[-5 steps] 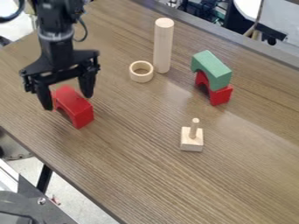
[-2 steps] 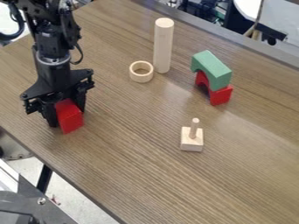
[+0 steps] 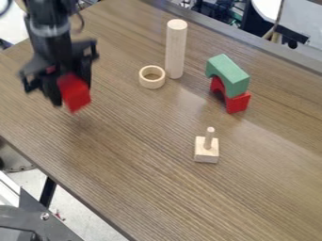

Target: Put the red arch on top of the green arch

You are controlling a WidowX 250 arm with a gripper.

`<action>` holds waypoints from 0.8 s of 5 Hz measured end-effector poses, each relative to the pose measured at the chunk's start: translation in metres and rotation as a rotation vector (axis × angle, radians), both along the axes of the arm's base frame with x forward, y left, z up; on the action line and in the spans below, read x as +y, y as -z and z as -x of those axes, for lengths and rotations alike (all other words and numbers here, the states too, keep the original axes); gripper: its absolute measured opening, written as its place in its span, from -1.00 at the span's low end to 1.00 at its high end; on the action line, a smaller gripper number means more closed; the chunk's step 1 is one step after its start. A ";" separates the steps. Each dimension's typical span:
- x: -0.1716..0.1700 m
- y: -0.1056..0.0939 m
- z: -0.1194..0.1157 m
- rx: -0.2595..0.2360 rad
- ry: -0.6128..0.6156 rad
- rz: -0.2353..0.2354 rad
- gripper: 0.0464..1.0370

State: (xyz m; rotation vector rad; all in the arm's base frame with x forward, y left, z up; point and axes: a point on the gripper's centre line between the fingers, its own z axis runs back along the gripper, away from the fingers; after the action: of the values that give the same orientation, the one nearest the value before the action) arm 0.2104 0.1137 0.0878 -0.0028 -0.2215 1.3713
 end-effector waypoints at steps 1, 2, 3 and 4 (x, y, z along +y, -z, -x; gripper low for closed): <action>-0.007 -0.031 -0.009 -0.016 0.015 0.027 0.13; -0.028 -0.053 -0.022 -0.071 0.044 0.037 0.13; -0.055 -0.062 -0.040 -0.136 0.087 0.033 0.13; -0.080 -0.056 -0.057 -0.132 0.081 0.004 0.13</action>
State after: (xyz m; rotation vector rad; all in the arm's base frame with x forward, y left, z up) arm 0.2671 0.0339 0.1443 -0.1049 -0.3264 1.2915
